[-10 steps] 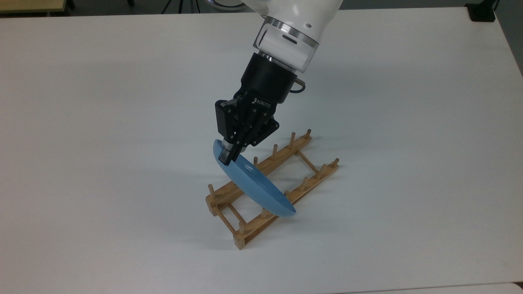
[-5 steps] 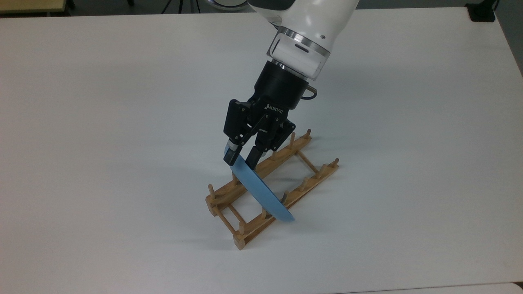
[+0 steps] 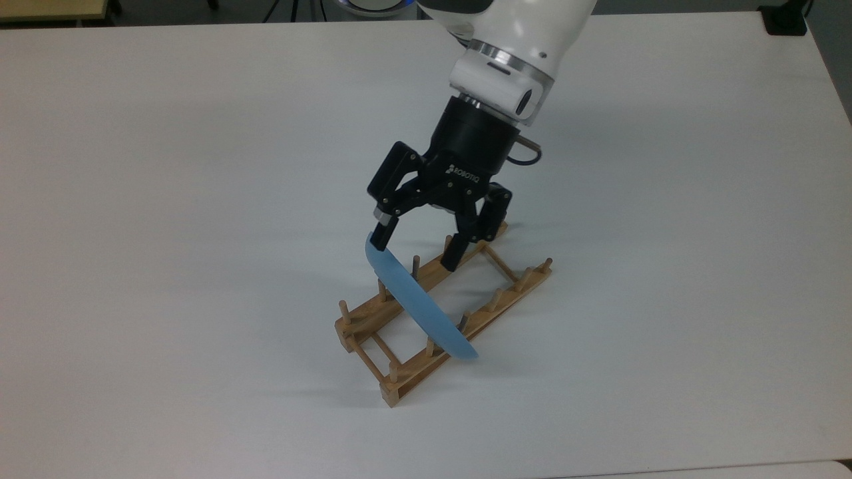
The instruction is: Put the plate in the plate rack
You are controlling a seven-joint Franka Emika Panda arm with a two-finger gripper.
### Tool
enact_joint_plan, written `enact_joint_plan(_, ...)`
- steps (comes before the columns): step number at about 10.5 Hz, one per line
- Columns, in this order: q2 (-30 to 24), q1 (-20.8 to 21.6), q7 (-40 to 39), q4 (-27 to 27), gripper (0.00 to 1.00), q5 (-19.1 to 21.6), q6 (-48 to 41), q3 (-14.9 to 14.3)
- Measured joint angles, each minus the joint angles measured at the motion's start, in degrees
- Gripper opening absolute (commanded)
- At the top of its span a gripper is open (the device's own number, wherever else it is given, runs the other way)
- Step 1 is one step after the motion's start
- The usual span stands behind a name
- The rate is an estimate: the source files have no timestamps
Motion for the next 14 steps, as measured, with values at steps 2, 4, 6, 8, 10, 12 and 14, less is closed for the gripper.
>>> enact_joint_plan(2, -0.8, -0.1, 9.5, 0.3, 1.00, 4.5, 0.0, 2.0)
enact_joint_plan(4, -2.3, -1.3, 11.0, 0.5, 1.00, 18.9, -4.9, 6.0)
enact_joint_plan(6, -3.8, -4.3, 10.3, 0.5, 1.00, 31.5, -14.9, 11.7)
enact_joint_plan(8, -5.7, -9.1, 4.1, 0.5, 1.00, 41.4, -26.4, 16.2)
enact_joint_plan(10, -9.6, -16.1, -6.1, 0.6, 1.00, 47.0, -37.7, 19.0)
enact_joint_plan(12, -13.6, -20.4, -11.7, 0.4, 1.00, 48.0, -45.9, 19.3)
enact_joint_plan(14, -17.3, -22.4, -19.4, -1.5, 1.00, 48.3, -48.7, 17.9)
